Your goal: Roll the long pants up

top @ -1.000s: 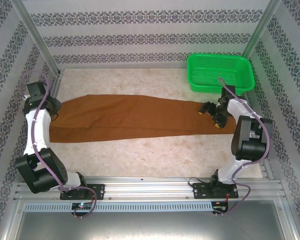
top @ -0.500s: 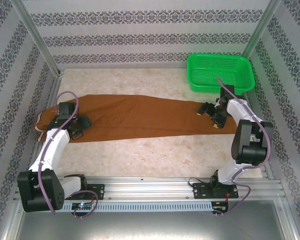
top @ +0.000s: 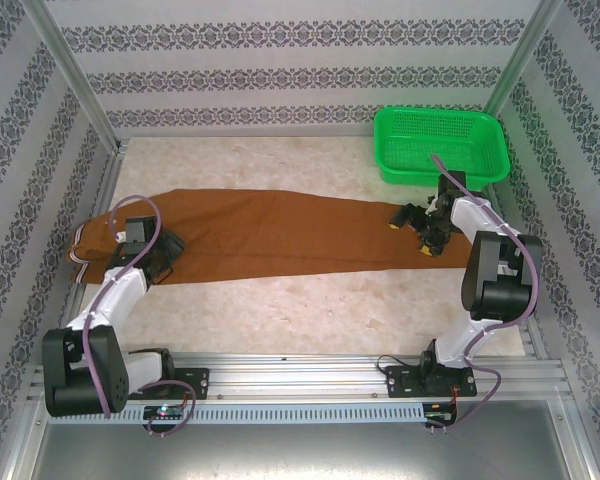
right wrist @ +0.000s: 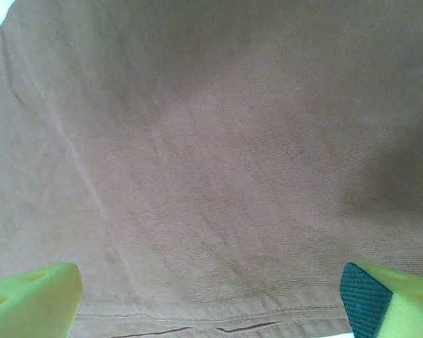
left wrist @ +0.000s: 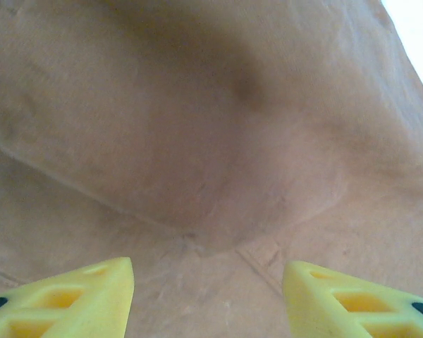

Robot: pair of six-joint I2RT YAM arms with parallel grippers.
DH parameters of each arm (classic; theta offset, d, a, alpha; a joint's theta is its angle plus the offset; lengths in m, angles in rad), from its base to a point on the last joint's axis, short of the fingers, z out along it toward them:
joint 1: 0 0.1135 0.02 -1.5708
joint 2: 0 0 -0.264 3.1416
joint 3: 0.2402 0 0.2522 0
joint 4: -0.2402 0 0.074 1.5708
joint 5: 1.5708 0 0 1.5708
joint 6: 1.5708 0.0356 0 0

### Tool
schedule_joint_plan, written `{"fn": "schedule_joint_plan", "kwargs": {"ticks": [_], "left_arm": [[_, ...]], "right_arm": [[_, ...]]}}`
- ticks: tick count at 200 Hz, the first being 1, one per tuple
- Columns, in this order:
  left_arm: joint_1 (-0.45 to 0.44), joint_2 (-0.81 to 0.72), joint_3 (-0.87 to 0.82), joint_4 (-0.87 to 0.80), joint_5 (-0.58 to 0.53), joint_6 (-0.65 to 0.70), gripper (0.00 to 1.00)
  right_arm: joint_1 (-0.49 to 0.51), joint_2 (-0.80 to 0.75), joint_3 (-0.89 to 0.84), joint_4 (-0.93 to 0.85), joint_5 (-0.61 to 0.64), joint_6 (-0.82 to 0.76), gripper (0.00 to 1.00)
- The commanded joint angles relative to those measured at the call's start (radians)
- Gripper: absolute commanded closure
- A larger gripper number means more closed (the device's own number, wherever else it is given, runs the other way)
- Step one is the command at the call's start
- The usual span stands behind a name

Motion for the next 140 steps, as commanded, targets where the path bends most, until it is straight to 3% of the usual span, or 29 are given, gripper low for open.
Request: {"fn": "schedule_joint_plan", "kwargs": {"ticks": [1, 64, 94, 140], "left_arm": [[-0.002, 0.059, 0.055, 0.077, -0.045, -0.003, 0.42], [-0.001, 0.253, 0.133, 0.108, -0.001, 0.017, 0.44], [-0.003, 0.203, 0.100, 0.087, 0.052, 0.005, 0.43], [-0.003, 0.117, 0.041, 0.039, 0.040, 0.023, 0.41]], "right_arm": [[0.007, 0.016, 0.013, 0.009, -0.022, 0.018, 0.05], [0.007, 0.036, 0.013, 0.031, -0.036, 0.041, 0.04], [0.008, 0.030, 0.011, 0.034, -0.037, 0.045, 0.05], [0.015, 0.053, 0.014, 0.046, -0.042, 0.049, 0.05]]}}
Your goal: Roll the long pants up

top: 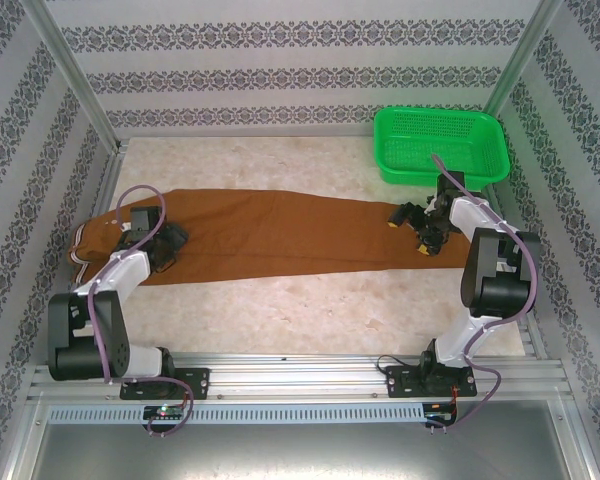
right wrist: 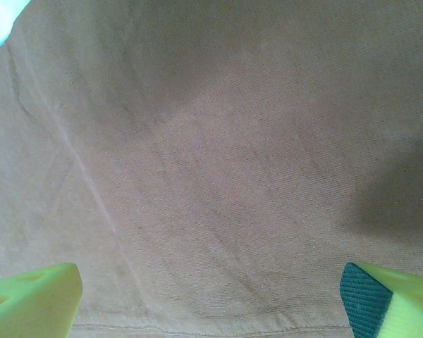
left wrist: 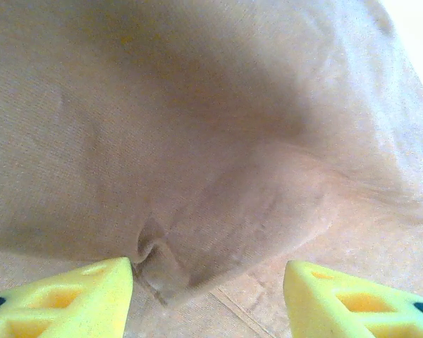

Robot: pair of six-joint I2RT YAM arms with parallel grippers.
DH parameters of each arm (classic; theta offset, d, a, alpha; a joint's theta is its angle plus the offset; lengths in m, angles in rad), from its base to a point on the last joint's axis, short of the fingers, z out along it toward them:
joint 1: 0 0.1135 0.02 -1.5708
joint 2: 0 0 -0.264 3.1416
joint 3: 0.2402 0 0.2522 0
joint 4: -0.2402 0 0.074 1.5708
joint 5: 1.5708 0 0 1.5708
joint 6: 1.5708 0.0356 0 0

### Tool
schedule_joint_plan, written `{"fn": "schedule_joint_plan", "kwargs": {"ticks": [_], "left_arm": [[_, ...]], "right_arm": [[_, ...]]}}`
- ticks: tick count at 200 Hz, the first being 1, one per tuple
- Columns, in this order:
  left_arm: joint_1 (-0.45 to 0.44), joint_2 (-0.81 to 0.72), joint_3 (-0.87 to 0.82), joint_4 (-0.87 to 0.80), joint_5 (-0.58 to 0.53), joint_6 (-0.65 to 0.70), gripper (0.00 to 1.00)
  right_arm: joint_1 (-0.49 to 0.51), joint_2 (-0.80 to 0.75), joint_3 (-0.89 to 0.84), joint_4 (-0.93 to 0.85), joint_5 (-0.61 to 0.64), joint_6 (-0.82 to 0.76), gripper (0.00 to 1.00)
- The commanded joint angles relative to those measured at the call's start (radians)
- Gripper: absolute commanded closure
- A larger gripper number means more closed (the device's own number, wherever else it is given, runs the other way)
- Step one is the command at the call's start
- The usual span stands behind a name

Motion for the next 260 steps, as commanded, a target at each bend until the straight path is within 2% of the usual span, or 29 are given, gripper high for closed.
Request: {"fn": "schedule_joint_plan", "kwargs": {"ticks": [1, 72, 93, 115, 125, 131, 190, 227, 260], "left_arm": [[-0.003, -0.023, -0.025, -0.026, 0.007, 0.018, 0.41], [-0.003, 0.110, -0.011, 0.050, 0.046, 0.003, 0.42], [-0.002, 0.142, 0.014, 0.043, 0.022, 0.009, 0.49], [-0.003, 0.172, 0.056, 0.018, 0.012, 0.010, 0.77], [-0.003, 0.180, 0.075, 0.002, 0.012, 0.011, 0.95], [-0.003, 0.180, 0.083, -0.008, 0.012, 0.010, 1.00], [-0.017, 0.090, 0.097, -0.144, 0.039, 0.042, 1.00], [-0.030, -0.081, 0.134, -0.348, 0.032, 0.091, 1.00], [-0.039, -0.233, 0.170, -0.567, -0.027, 0.133, 1.00]], "right_arm": [[0.016, 0.031, 0.014, 0.012, -0.020, 0.014, 0.05], [0.024, 0.044, 0.021, 0.015, -0.016, 0.019, 0.05], [0.025, 0.046, 0.023, 0.016, -0.016, 0.022, 0.05], [0.035, 0.044, 0.015, 0.025, -0.016, 0.028, 0.05], [0.036, 0.046, 0.012, 0.027, -0.015, 0.031, 0.05], [0.040, 0.047, 0.012, 0.029, -0.016, 0.033, 0.05], [0.046, 0.051, 0.022, 0.026, -0.006, 0.031, 0.06], [0.047, 0.046, 0.060, 0.012, -0.009, 0.026, 0.06], [0.047, 0.049, 0.084, 0.017, -0.025, 0.029, 0.06]]}}
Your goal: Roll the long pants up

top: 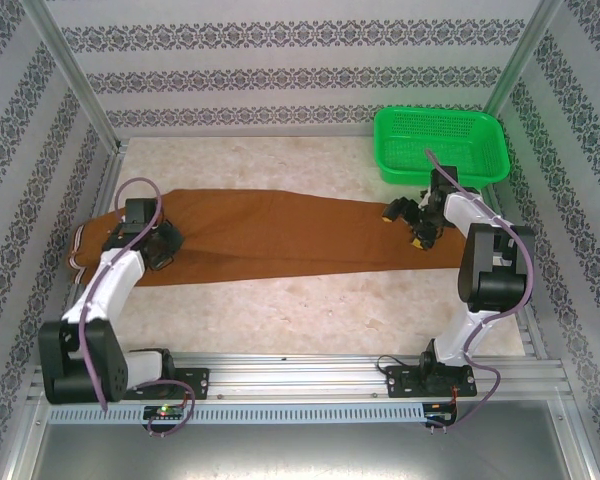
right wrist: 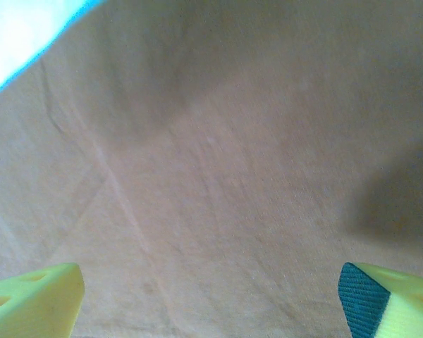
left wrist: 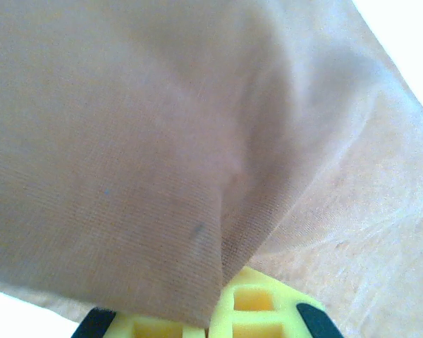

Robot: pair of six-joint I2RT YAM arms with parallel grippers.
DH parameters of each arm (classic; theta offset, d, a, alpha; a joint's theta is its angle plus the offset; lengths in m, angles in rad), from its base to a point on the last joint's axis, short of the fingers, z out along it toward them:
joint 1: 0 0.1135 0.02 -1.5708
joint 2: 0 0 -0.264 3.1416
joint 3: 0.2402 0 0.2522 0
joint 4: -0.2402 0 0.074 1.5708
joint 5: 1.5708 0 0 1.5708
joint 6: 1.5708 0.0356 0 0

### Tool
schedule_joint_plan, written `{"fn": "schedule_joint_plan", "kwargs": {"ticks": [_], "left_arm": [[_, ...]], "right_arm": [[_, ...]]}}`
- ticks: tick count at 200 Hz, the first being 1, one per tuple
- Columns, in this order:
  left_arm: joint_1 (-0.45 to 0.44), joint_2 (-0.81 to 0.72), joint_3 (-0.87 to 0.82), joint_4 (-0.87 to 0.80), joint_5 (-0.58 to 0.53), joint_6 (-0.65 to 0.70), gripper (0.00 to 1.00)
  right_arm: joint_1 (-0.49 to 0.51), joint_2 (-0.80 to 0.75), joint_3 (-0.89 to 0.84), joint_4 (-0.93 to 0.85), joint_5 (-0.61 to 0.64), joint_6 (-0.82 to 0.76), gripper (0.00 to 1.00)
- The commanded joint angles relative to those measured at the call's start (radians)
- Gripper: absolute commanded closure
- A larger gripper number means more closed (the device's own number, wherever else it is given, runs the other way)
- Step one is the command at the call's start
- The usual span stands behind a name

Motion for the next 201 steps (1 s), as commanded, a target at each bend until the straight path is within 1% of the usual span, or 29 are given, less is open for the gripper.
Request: {"fn": "schedule_joint_plan", "kwargs": {"ticks": [1, 24, 44, 48, 53, 62, 68, 79, 87, 108, 121, 132, 135, 139, 141, 147, 150, 153, 158, 168, 177, 188, 201], "left_arm": [[-0.011, -0.092, 0.037, -0.243, -0.071, 0.061, 1.00], [-0.010, -0.147, 0.020, -0.340, -0.115, 0.080, 1.00], [-0.010, -0.146, -0.024, -0.362, -0.100, 0.084, 1.00], [-0.012, -0.140, -0.035, -0.357, -0.089, 0.084, 0.98], [-0.013, -0.131, -0.049, -0.346, -0.075, 0.081, 0.92], [-0.013, -0.101, -0.061, -0.340, -0.046, 0.077, 0.73], [-0.013, -0.072, -0.057, -0.344, -0.035, 0.078, 0.66], [-0.013, -0.039, -0.038, -0.355, -0.033, 0.080, 0.63], [-0.013, -0.045, -0.021, -0.354, -0.038, 0.080, 0.57], [-0.012, -0.139, 0.041, -0.347, -0.077, 0.068, 0.50], [-0.013, -0.179, 0.084, -0.347, -0.132, 0.069, 0.47], [-0.012, -0.176, 0.123, -0.354, -0.172, 0.076, 0.47], [-0.012, -0.171, 0.132, -0.353, -0.176, 0.078, 0.46], [-0.011, -0.164, 0.144, -0.348, -0.174, 0.083, 0.46], [-0.011, -0.160, 0.150, -0.346, -0.173, 0.087, 0.46], [-0.010, -0.142, 0.166, -0.347, -0.176, 0.090, 0.48], [-0.010, -0.133, 0.172, -0.349, -0.181, 0.090, 0.49], [-0.009, -0.125, 0.175, -0.349, -0.183, 0.088, 0.50], [-0.009, -0.111, 0.175, -0.339, -0.181, 0.090, 0.50], [-0.007, -0.082, 0.167, -0.309, -0.173, 0.101, 0.50], [0.000, -0.043, 0.149, -0.285, -0.193, 0.100, 0.52], [0.031, 0.012, 0.115, -0.234, -0.166, 0.091, 0.57], [0.071, 0.072, 0.071, -0.160, -0.109, 0.069, 0.64]], "right_arm": [[0.007, 0.009, 0.031, -0.008, -0.015, 0.012, 0.06], [0.010, 0.007, 0.031, 0.012, -0.024, 0.024, 0.06], [0.012, 0.011, 0.034, 0.014, -0.025, 0.022, 0.06], [0.012, 0.014, 0.035, 0.014, -0.026, 0.021, 0.06], [0.012, 0.016, 0.037, 0.014, -0.028, 0.022, 0.06], [0.012, 0.019, 0.039, 0.012, -0.033, 0.022, 0.06], [0.012, 0.019, 0.041, 0.012, -0.036, 0.023, 0.06], [0.013, 0.012, 0.040, 0.014, -0.036, 0.024, 0.05], [0.013, 0.006, 0.039, 0.011, -0.031, 0.021, 0.05], [0.013, -0.002, 0.054, -0.024, 0.002, -0.002, 0.06], [0.012, 0.000, 0.062, -0.039, 0.019, -0.014, 0.08], [0.012, 0.008, 0.067, -0.043, 0.023, -0.019, 0.14], [0.011, 0.009, 0.067, -0.042, 0.023, -0.019, 0.15], [0.012, 0.012, 0.067, -0.041, 0.021, -0.020, 0.19], [0.013, 0.014, 0.067, -0.039, 0.020, -0.020, 0.22], [0.012, 0.021, 0.067, -0.036, 0.017, -0.025, 0.40], [0.012, 0.025, 0.068, -0.039, 0.018, -0.026, 0.47], [0.012, 0.029, 0.070, -0.041, 0.018, -0.027, 0.50], [0.012, 0.035, 0.070, -0.046, 0.016, -0.030, 0.52], [0.013, 0.043, 0.069, -0.046, 0.014, -0.037, 0.65], [0.013, 0.050, 0.063, -0.044, 0.019, -0.043, 0.80], [0.013, 0.063, 0.059, -0.047, 0.031, -0.054, 1.00], [0.012, 0.082, 0.056, -0.055, 0.042, -0.067, 1.00]]}}
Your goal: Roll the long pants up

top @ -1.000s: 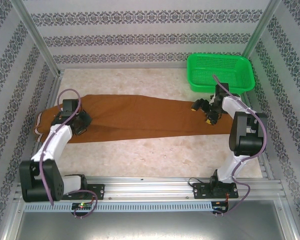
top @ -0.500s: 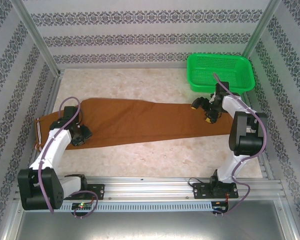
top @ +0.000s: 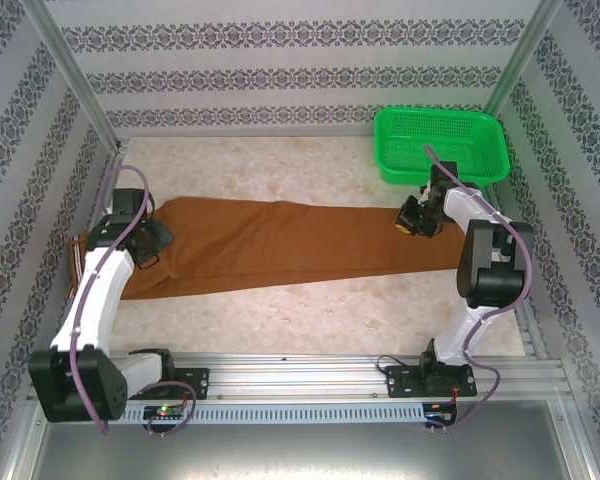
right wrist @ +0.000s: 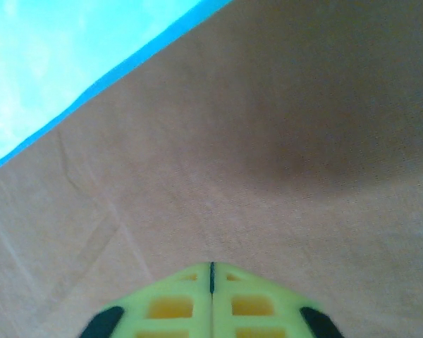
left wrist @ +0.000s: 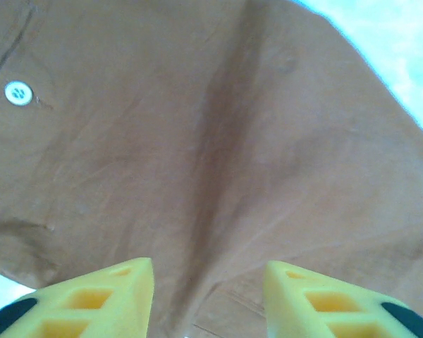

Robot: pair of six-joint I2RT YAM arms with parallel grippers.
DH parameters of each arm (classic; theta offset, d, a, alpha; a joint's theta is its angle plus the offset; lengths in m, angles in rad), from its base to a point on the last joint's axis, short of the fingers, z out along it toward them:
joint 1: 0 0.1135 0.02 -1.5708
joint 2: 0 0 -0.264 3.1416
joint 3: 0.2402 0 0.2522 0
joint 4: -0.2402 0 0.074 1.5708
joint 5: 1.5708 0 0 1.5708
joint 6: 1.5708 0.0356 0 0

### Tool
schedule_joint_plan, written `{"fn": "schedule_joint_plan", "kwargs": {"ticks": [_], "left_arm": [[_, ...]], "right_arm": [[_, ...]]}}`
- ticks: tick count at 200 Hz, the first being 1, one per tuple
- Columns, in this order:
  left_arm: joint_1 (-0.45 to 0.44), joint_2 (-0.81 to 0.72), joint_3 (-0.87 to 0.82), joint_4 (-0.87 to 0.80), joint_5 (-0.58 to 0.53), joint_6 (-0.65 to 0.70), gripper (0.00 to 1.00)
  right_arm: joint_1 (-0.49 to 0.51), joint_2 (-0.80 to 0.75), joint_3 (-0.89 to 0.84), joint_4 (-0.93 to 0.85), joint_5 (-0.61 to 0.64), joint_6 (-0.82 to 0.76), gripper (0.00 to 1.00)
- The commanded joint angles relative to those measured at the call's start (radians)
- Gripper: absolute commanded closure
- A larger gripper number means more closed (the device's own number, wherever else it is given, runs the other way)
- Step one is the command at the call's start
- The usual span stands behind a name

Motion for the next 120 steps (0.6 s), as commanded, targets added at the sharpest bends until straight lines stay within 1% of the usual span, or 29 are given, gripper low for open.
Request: {"fn": "schedule_joint_plan", "kwargs": {"ticks": [1, 8, 21, 45, 58, 74, 89, 120], "left_arm": [[0.059, 0.099, -0.077, 0.103, 0.043, -0.014, 0.65], [0.069, 0.126, -0.096, 0.132, 0.054, -0.025, 0.67], [0.086, 0.167, -0.113, 0.168, 0.067, -0.035, 0.68], [0.103, 0.213, -0.103, 0.175, 0.012, -0.028, 0.66], [0.124, 0.246, -0.095, 0.179, -0.013, -0.022, 0.63], [0.166, 0.311, -0.081, 0.204, 0.008, -0.012, 0.64], [0.190, 0.383, -0.048, 0.223, 0.044, 0.005, 0.63], [0.190, 0.530, 0.065, 0.208, 0.038, 0.058, 0.63]], "right_arm": [[0.012, 0.042, 0.006, -0.033, 0.036, -0.034, 1.00], [0.013, 0.049, 0.005, -0.038, 0.048, -0.038, 1.00], [0.011, 0.064, 0.000, -0.048, 0.067, -0.050, 1.00], [0.006, 0.093, 0.003, -0.087, 0.142, -0.063, 1.00], [0.000, 0.111, 0.026, -0.131, 0.205, -0.080, 1.00], [-0.008, 0.125, 0.067, -0.195, 0.309, -0.099, 1.00], [-0.022, 0.135, 0.103, -0.250, 0.372, -0.117, 1.00], [-0.068, 0.141, 0.121, -0.301, 0.468, -0.137, 1.00]]}}
